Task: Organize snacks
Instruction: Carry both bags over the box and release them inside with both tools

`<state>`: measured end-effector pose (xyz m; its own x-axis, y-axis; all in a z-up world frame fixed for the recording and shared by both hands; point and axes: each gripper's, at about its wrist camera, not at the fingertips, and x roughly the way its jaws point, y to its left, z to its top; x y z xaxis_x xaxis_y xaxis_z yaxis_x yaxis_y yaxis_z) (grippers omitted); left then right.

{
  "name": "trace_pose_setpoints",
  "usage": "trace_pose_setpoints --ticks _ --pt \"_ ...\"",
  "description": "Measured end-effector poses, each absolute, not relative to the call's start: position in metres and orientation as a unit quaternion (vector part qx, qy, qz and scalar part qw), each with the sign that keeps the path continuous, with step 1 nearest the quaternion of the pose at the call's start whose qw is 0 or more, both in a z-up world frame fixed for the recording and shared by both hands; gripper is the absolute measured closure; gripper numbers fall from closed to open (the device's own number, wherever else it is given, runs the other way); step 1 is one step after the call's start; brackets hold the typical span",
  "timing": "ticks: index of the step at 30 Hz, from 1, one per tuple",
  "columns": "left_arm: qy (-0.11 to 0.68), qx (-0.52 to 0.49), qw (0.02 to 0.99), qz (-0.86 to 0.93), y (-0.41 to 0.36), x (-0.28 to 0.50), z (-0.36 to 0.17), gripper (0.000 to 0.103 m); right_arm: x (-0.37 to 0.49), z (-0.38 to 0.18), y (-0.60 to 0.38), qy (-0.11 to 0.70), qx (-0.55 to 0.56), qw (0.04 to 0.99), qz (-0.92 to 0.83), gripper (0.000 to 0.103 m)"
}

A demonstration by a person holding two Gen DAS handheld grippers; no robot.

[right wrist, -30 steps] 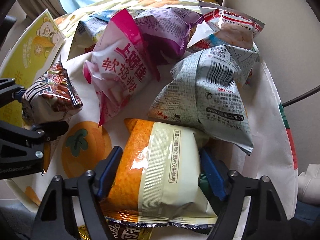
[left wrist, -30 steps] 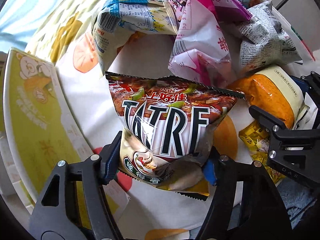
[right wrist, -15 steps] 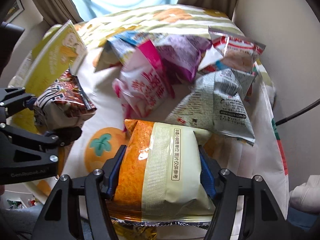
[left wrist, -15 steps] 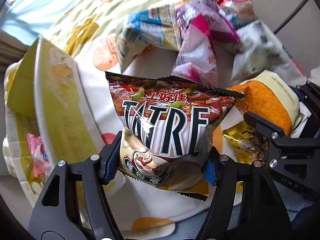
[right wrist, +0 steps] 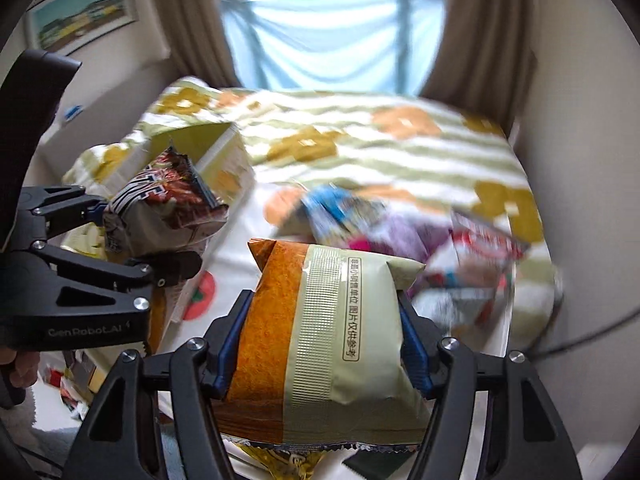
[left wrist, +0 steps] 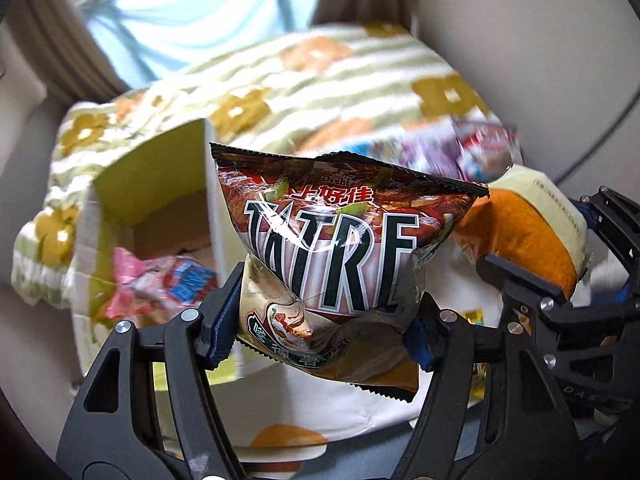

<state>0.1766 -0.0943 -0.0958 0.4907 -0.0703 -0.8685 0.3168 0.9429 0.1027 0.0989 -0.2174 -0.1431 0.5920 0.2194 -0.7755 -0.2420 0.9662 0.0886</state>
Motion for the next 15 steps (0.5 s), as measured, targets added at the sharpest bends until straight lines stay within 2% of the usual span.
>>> trace_pose_setpoints --ticks 8,15 --pt "0.461 0.087 0.882 -0.039 -0.031 0.193 -0.052 0.039 0.126 -0.107 -0.181 0.396 -0.028 0.889 0.228 0.041" --pt "0.458 0.068 0.887 -0.004 0.042 0.228 -0.046 0.038 0.164 -0.088 -0.128 0.385 -0.023 0.884 0.265 0.041"
